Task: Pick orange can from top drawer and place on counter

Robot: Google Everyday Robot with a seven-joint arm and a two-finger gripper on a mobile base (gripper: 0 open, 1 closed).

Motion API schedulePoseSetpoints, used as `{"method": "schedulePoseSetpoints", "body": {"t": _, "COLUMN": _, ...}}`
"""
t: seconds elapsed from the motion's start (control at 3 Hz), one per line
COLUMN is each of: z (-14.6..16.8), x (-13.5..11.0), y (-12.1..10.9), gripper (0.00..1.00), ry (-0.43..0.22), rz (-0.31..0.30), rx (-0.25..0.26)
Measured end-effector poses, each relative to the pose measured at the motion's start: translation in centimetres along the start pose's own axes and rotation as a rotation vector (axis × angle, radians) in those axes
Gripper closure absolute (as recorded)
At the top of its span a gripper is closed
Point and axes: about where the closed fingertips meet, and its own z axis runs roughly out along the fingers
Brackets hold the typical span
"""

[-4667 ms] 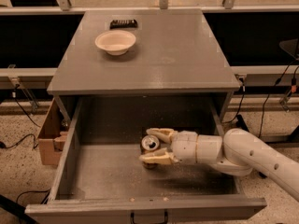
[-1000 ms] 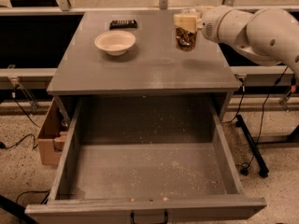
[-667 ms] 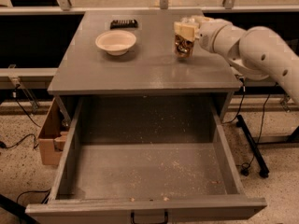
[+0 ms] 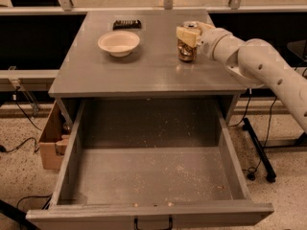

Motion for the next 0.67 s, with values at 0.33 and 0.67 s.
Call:
{"method": "schedulePoseSetpoints", "body": {"t": 0.33, "z": 0.00, "x": -0.19, "y": 0.00, "gripper": 0.53, "ry": 0.000, "rz": 0.000, "rx": 0.000}}
{"method": "schedulePoseSetpoints", "body": {"t": 0.67, "z": 0.00, "x": -0.29, "y": 0.00, "gripper": 0.22, "ry": 0.000, "rz": 0.000, "rx": 0.000}}
